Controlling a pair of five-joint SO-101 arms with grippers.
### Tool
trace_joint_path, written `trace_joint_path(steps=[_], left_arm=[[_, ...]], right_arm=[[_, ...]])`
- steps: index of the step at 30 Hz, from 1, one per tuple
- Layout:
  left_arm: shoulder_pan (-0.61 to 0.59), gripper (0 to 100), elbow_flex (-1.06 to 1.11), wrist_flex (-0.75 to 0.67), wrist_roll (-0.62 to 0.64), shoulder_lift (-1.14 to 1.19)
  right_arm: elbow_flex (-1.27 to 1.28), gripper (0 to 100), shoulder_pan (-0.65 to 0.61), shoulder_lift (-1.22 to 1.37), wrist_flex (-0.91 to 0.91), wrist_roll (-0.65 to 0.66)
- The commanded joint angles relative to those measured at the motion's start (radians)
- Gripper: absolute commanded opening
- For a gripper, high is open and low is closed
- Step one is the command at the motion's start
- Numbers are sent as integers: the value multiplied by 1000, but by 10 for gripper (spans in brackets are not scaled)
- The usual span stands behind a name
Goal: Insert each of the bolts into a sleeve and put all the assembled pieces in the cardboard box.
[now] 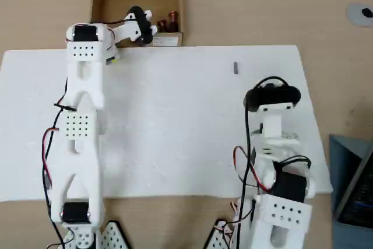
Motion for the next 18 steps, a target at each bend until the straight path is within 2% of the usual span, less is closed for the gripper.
trace_joint_path(steps=[1, 12, 18], left_arm=[[-15, 72, -147, 143, 0, -19], [-15, 71, -133, 230, 11, -111], [6, 74, -127, 230, 120, -116]], right_arm=[[-5, 10, -7, -12, -15, 3], [-5, 10, -7, -12, -15, 2], [-7, 10, -7, -13, -20, 2]])
